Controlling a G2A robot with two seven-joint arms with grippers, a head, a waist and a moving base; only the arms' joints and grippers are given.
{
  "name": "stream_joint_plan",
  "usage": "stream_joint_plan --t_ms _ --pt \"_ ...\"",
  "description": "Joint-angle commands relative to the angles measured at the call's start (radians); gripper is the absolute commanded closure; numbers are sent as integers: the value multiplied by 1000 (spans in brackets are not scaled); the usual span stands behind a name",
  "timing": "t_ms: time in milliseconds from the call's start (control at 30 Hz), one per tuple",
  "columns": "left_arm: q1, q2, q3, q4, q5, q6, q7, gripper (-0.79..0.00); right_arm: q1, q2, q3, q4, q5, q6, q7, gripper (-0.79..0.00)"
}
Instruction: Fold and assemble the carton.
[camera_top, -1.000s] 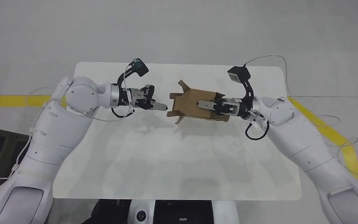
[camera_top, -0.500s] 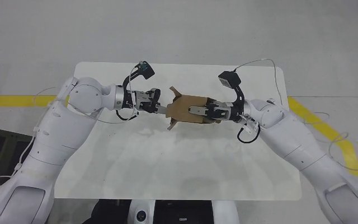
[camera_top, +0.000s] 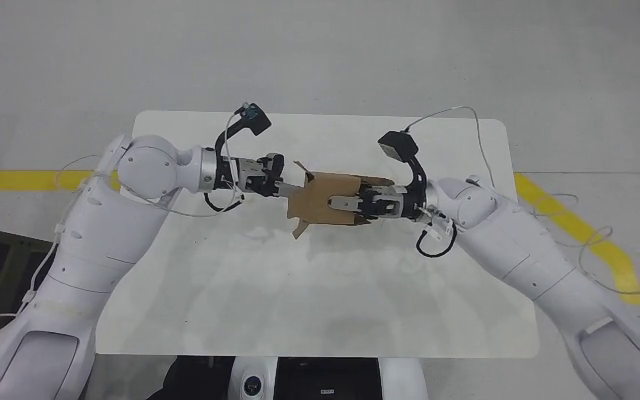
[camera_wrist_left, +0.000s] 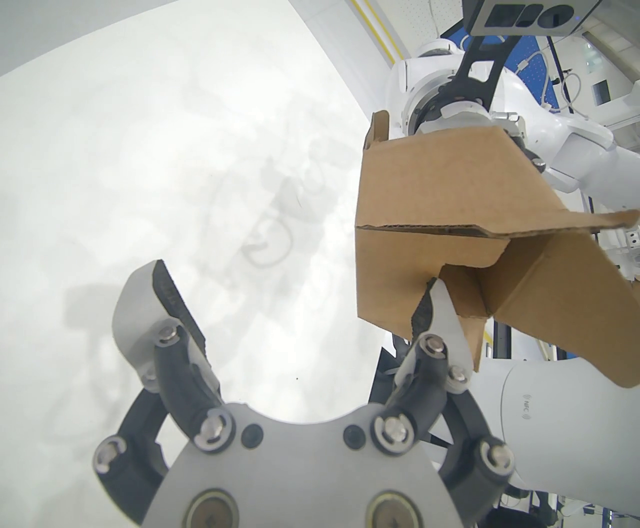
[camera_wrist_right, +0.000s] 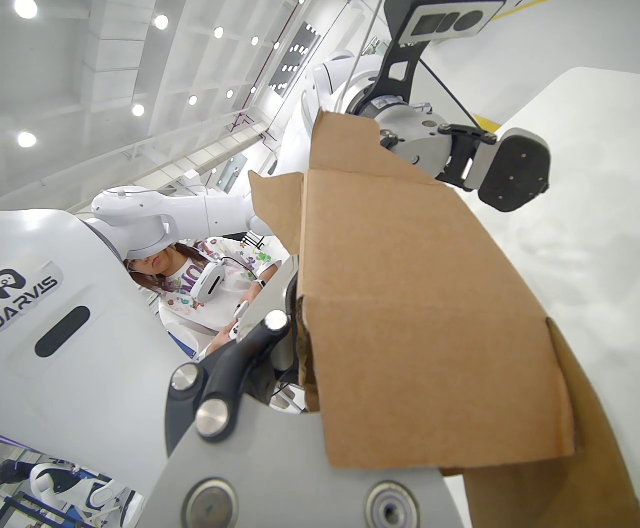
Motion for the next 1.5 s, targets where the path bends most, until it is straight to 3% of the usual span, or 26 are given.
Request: stream_joint_plan --t_ms 0,267,700,1033,1467 --pt "-1 0 -1 5 -8 1 -3 -785 7 -1 -14 6 2 -6 -6 0" --pt "-10 -1 1 24 -47 4 -18 -785 35 -6 -72 20 23 -28 -28 0" --pt "-7 4 -20 47 -70 -20 -19 -785 35 -6 -72 20 23 -28 -28 0" --pt "13 13 -30 52 -24 -39 -15 -785 -25 3 14 -37 -56 17 -93 0" --pt "22 13 -4 24 3 -42 -26 -785 -65 -15 63 -83 -74 65 -55 0"
